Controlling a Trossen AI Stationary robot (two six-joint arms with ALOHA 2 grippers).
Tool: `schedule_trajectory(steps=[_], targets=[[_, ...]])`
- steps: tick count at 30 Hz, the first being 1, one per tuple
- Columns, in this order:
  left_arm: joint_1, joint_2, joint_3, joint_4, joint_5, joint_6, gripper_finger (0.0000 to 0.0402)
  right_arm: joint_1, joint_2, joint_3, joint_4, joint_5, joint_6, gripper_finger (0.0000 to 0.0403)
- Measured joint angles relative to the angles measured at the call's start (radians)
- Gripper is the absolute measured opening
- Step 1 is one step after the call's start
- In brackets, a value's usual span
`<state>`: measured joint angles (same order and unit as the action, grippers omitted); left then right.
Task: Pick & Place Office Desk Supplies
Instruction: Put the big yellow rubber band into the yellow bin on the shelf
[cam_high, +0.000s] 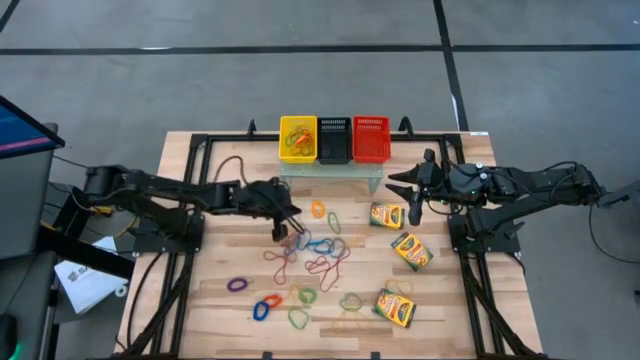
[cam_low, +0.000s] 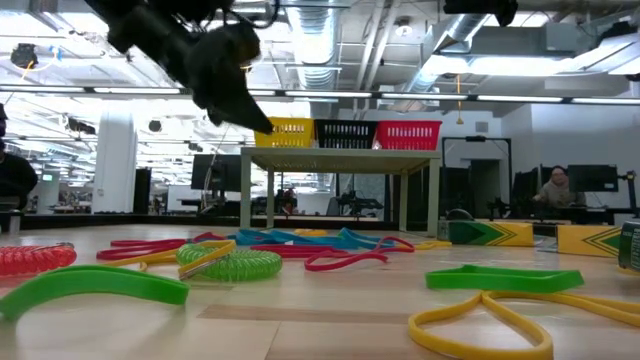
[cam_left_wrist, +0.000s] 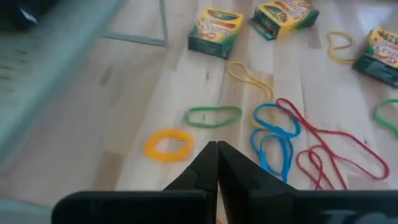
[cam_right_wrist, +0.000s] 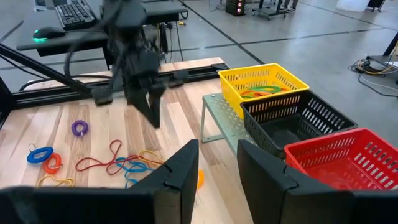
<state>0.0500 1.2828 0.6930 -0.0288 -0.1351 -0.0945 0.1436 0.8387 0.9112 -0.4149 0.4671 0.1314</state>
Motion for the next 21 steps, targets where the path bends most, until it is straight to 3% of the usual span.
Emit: schedule_trajectory(steps=[6,11,15,21], targets=[[0.037,-0.038,-0.001,-0.121,-0.022,0.031,0.0002,0.000,0.000,0.000,-0.010,0.000,0.000,0.0108],[0.041,0.027,-0.001,-0.102,-0.061,0.094,0.0028,0.000,0.001,0.000,-0.026,-0.006,0.001,0.0108],[0.045,0.094,-0.001,-0.059,-0.050,0.125,0.0082,0.000,0.001,0.000,-0.029,-0.040,0.003,0.0108],[0.052,0.199,-0.001,-0.027,0.004,0.168,0.0196,0.000,0.001,0.000,-0.039,-0.051,0.003,0.0108]])
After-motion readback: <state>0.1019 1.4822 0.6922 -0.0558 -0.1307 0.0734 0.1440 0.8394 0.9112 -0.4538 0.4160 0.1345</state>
